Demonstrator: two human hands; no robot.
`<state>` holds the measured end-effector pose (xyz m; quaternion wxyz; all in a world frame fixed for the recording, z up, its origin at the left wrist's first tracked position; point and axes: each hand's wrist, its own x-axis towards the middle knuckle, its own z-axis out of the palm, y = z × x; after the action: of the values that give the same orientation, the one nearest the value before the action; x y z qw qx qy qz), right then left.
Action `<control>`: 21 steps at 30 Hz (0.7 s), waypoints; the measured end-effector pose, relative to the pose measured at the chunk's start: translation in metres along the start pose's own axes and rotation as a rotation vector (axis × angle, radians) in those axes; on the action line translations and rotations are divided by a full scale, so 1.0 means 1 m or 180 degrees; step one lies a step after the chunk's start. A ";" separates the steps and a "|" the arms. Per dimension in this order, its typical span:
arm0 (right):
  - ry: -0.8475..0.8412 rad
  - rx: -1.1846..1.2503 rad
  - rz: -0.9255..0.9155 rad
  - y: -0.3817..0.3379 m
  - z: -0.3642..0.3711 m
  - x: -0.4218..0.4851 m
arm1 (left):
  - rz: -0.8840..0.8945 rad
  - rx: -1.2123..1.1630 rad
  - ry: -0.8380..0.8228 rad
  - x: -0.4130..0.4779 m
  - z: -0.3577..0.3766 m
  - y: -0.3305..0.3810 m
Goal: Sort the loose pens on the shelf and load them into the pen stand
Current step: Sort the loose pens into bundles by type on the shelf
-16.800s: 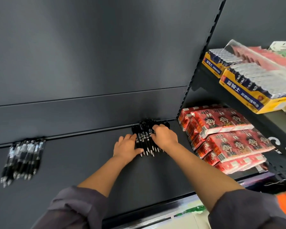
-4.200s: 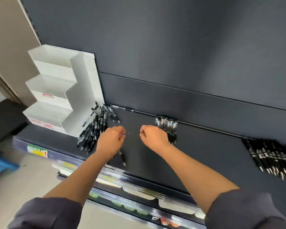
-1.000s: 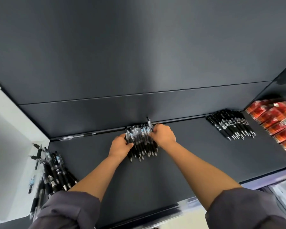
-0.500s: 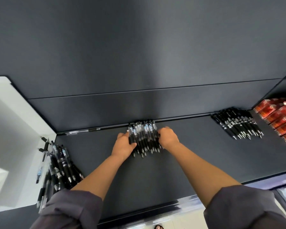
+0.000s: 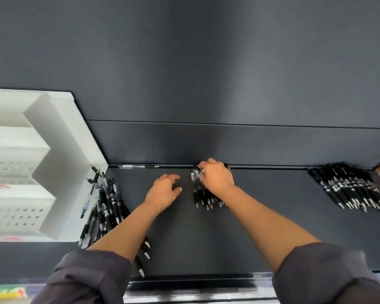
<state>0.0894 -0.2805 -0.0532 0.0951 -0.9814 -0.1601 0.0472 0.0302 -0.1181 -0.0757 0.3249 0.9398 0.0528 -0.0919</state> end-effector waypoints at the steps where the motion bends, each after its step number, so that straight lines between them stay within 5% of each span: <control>1: -0.0029 0.0008 -0.0117 -0.012 0.001 0.003 | -0.0003 0.0010 0.0071 -0.002 -0.007 -0.006; 11: -0.0513 -0.0029 -0.0908 -0.117 0.026 0.037 | -0.0058 0.0078 0.0497 -0.016 -0.065 -0.075; 21: -0.0535 -0.0785 -0.0665 -0.161 0.058 0.063 | -0.0100 0.0083 0.0464 -0.014 -0.093 -0.118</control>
<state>0.0931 -0.1002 -0.0817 -0.0353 -0.9562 -0.2732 0.0989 0.0105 0.0310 -0.0719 0.3065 0.9472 0.0898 -0.0290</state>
